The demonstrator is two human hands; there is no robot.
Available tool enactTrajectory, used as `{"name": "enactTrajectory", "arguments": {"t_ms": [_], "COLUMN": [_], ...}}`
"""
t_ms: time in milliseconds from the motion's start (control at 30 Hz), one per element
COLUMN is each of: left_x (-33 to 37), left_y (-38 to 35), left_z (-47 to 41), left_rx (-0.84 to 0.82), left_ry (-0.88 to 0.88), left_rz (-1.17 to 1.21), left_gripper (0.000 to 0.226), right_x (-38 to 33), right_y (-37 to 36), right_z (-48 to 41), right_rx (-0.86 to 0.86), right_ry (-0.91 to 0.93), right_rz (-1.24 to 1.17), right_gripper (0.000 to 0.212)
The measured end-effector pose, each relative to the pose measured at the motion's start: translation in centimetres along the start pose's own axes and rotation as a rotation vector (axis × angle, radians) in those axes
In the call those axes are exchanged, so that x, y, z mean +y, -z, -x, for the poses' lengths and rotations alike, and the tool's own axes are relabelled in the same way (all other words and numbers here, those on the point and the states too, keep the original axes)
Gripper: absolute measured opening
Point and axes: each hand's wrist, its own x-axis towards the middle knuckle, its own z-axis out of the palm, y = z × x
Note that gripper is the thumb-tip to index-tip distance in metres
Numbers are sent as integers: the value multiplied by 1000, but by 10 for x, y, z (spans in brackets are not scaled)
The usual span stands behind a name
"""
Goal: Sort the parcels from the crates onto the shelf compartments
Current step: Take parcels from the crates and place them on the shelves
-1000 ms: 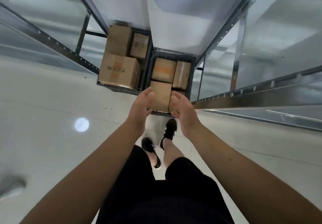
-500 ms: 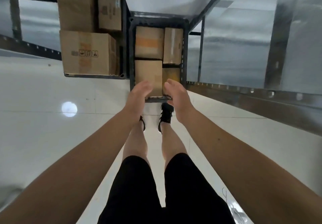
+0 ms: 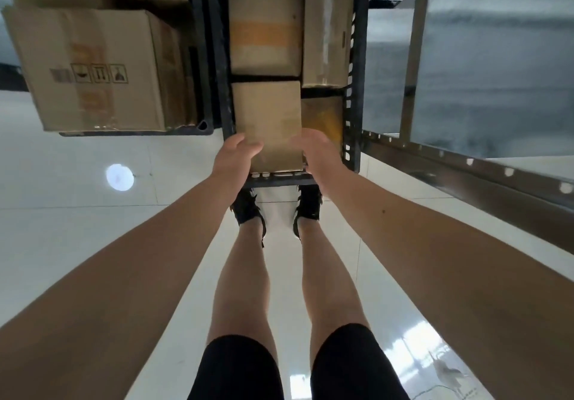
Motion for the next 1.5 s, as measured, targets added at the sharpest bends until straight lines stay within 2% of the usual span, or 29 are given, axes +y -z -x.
{"name": "enactTrajectory", "arguments": {"t_ms": [233,400,600,733,833,900,1033,1300,1400,1500], "left_x": [-15,-13,-15,-13,-10,-9,-10,-10,-5,2], "left_y": [-9,-29,-53,-66,-71,-72,-75,-83,-87,-88], "left_z": [-79,-96,-101,-104,-109,-112,-117,-122,-124,-127], "left_rx": [13,150,313,353,356,373,393,419,441,450], "left_ry": [53,28,11,80,120,135,150,176,214,248], "left_rz": [-99,-149,-105,-38,-33,-70,-169,-202,-166,-126], "left_gripper": [83,71,72,100,103,104,104,106,100,94], "right_x": [16,29,35,30,30,31,31,30,31,33], "right_y": [-7,-14,-20,-27,-27,-26,-27,-27,-26,-24], "right_z": [-80,-112,-125,-126,-127,-130,-132,-129,-129,-129], "right_rx": [65,101,74,59,42,45,84,104,111,93], "right_ry": [5,-33,-69,-116,-123,-123,-114,-78,-66,-48], "right_rz": [103,123,67,-23,-28,-15,-21,4,8,33], "right_gripper": [62,84,86,102,116,112,89,87,85,73]}}
